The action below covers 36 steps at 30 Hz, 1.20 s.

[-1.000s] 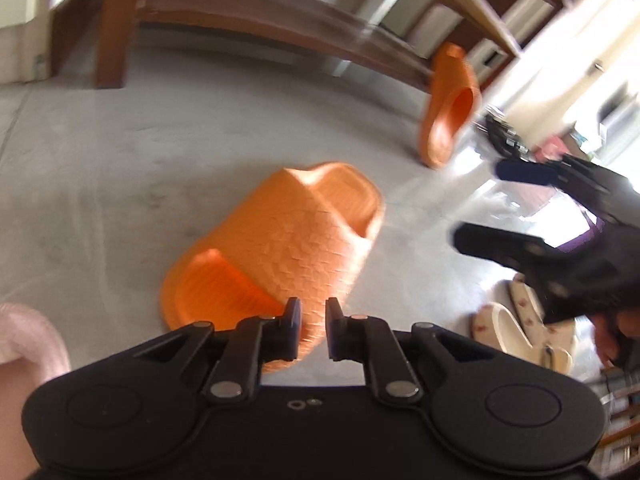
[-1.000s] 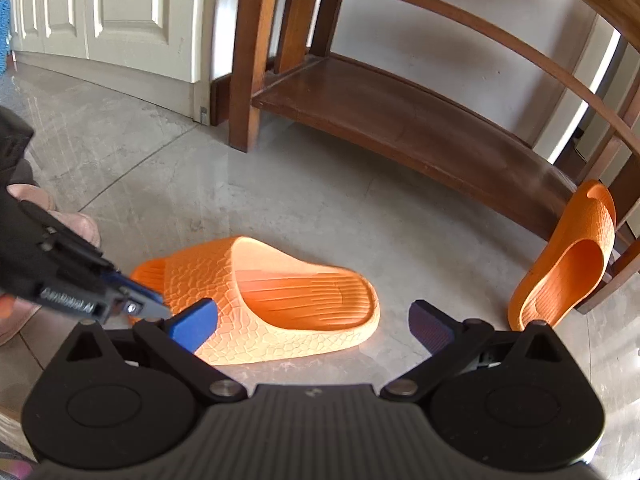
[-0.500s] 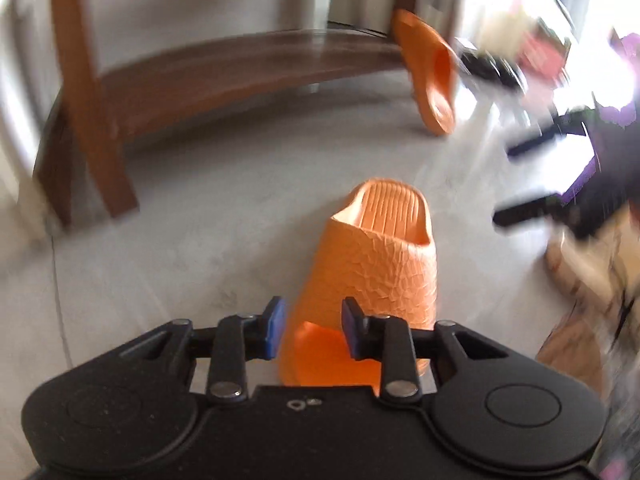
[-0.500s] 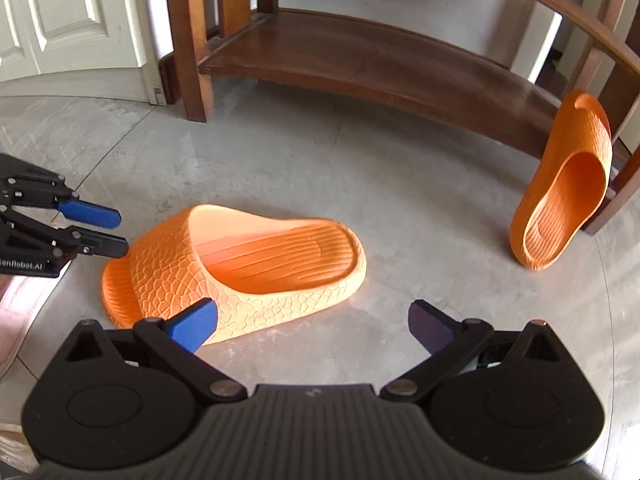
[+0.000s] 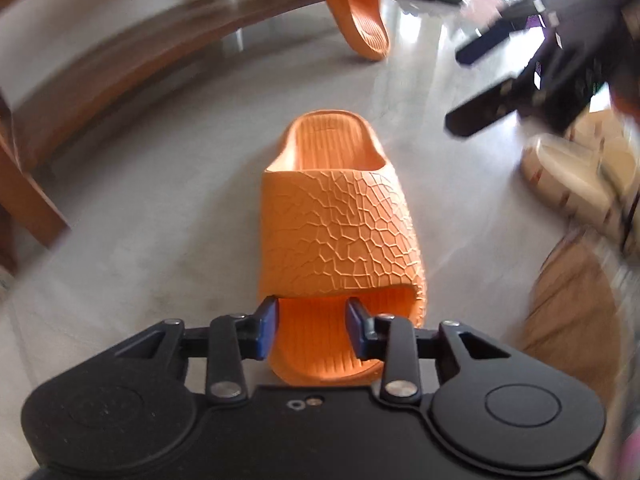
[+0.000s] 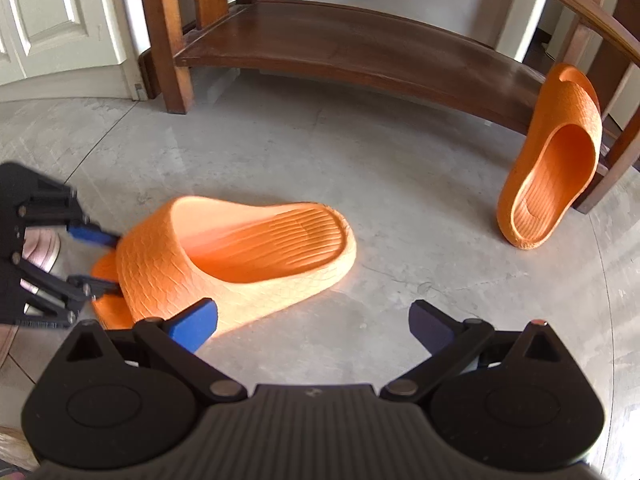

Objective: Organize scattered shoes

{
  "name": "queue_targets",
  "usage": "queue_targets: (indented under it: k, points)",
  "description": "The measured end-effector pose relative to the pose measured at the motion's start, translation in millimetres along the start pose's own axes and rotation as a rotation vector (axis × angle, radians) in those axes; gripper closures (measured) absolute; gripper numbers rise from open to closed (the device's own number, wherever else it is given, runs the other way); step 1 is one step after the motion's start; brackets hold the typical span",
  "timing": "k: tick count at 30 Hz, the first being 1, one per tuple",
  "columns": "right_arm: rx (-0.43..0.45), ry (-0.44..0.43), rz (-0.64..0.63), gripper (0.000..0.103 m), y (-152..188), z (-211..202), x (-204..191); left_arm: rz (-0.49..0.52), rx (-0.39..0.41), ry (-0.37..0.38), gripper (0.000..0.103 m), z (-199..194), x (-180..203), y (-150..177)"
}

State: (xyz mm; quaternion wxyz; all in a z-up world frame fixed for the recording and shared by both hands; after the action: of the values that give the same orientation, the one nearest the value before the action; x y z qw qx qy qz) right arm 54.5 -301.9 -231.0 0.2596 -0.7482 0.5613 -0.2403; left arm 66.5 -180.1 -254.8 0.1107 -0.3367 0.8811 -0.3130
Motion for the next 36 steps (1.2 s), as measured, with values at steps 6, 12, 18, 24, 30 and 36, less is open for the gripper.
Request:
queue_targets:
  k: [6, 12, 18, 24, 30, 36]
  points:
    - [0.005, 0.037, 0.052, 0.000, 4.3, -0.1, 21.6, -0.210, -0.002, 0.156, 0.066, 7.8, 45.5, -12.5]
    - [0.010, 0.033, 0.045, 0.000, 6.6, -0.2, 26.5, -0.114, -0.031, 0.163, 0.062, 14.8, 64.4, -18.3]
    - [0.047, 0.077, 0.064, 0.000, 10.1, -7.5, 56.4, -0.174, 0.048, 0.233, 0.061, -26.8, 37.4, -61.3]
    - [0.076, 0.114, 0.124, 0.000, 11.2, -10.4, 98.3, -0.443, 0.366, 0.235, 0.057, -31.1, 10.4, -157.7]
    - [0.127, 0.202, 0.237, 0.000, 27.7, -35.2, 175.5, -0.935, 0.531, 0.455, 0.054, 41.9, 32.8, -228.0]
    - [0.142, 0.214, 0.336, 0.000, 52.6, -48.1, 221.1, -1.231, 0.578, 0.409, 0.054, 135.2, 48.5, -266.3]
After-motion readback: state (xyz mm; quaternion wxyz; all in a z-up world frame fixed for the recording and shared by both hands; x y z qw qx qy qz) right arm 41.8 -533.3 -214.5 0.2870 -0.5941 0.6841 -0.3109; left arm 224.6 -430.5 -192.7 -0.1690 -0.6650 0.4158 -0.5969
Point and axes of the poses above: each gripper's, at about its wrist camera, not at the fingertips, and z roughly the way its jaws point, x to its right, y to its underside, the point moved 7 cm from there along z, roughly the way its jaws point, and after that the axes turned 8 degrees about x, right-handed, at the moved point
